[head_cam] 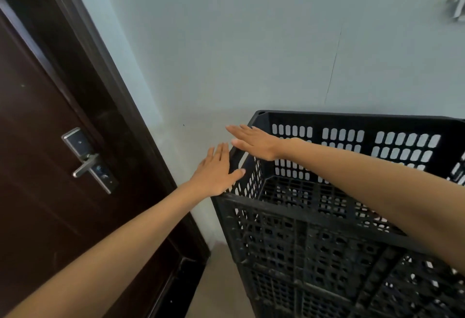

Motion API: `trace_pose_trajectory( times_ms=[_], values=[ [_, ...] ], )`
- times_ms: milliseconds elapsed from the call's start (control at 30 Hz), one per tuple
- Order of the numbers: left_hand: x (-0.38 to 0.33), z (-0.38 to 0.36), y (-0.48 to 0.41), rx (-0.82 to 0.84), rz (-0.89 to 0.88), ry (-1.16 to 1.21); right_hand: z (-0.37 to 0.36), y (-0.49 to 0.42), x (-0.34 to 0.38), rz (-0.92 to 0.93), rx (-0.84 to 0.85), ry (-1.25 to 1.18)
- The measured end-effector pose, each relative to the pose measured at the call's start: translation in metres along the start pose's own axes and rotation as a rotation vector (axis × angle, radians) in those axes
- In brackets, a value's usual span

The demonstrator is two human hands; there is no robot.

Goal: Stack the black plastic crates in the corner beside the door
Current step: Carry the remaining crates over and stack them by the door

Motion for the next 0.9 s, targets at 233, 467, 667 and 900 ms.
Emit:
trace_pose_trajectory(
  times_ms=[233,467,667,900],
  values=[
    [-0.019,0.019,-0.076,-0.013,-0.088,0.024,0.049,-0.026,-0.072,-0.145,0.005,0.263],
    [-0.054,0.021,-0.14,-0.033,-0.187,0.05,0.058,-0.038,-0.119,-0.038,0.012,0.343],
    [-0.057,0.017,-0.138,-0.027,-0.213,0.093,0.06,-0.038,-0.115,-0.018,0.0,0.337],
    [-0.073,0.034,-0.135,-0.126,-0.2,-0.144,0.072,-0.013,-0.107,-0.231,0.045,0.23]
  ],
)
Point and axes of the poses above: each hand's wrist, its own y-axis away from the middle knuckle, its own z-axis out of the back of the hand, x = y × z, the point moved 10 cm from there along -y, towards the middle knuckle, and after that the axes turned 13 degrees about -y, right-handed, at the moved point
